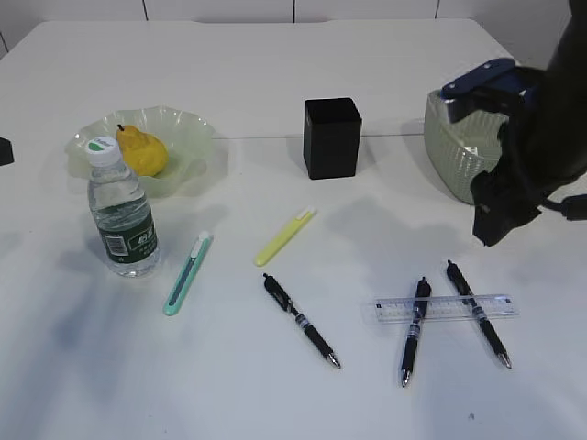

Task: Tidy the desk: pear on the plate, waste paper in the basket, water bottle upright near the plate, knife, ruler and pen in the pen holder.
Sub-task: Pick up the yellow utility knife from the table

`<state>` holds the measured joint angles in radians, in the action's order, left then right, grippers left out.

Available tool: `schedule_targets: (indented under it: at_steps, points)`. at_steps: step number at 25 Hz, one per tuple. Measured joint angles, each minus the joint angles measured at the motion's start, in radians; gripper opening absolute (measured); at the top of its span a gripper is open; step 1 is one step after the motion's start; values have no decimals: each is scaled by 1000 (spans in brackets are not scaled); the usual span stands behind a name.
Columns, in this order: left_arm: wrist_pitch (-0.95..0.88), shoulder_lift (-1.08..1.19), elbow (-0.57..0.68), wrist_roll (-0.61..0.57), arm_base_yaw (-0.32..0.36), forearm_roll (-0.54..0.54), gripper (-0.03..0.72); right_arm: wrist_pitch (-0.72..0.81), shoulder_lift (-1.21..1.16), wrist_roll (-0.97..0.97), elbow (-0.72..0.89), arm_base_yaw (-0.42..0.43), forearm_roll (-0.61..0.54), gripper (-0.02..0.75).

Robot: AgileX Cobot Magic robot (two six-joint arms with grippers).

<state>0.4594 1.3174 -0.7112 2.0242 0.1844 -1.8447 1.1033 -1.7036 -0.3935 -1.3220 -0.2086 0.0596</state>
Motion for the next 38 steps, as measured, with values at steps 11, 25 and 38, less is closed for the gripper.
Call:
schedule_targets:
  at_steps: [11,25,38]
  points:
    - [3,0,0,0,0,0,538,0,-138,-417,0,0,-27,523]
    - [5,0,0,0,0,0,538,-130,-147,-726,-2,0,-195,519]
    - [7,0,0,0,0,0,538,-120,-181,-946,-2,0,-136,515]
